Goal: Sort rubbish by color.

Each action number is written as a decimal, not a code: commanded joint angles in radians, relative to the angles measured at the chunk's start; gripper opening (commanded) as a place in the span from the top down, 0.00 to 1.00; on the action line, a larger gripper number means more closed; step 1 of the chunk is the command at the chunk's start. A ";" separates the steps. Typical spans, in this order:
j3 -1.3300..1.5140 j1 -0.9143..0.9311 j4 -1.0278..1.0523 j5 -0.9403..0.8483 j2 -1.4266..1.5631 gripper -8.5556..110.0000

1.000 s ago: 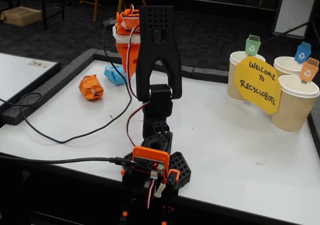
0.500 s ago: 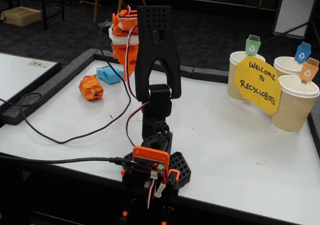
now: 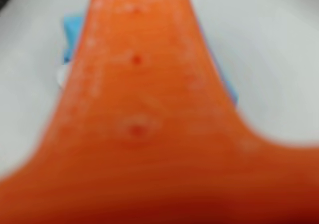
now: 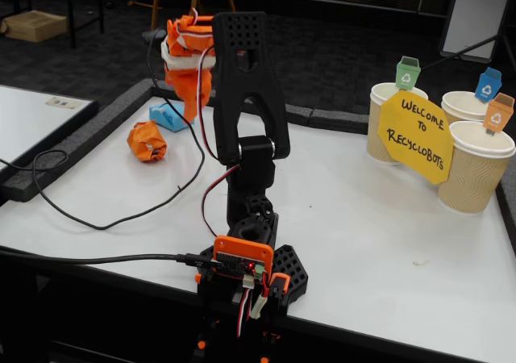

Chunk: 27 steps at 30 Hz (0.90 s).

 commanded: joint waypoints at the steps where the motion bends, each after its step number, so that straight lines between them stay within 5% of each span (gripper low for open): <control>1: -0.156 -0.011 0.005 -0.021 0.012 0.65; 8: -0.201 -0.015 -0.002 -0.021 -0.054 0.66; 21: -0.268 -0.025 -0.025 -0.021 -0.104 0.92; 27: -0.298 -0.023 0.014 -0.021 -0.101 0.93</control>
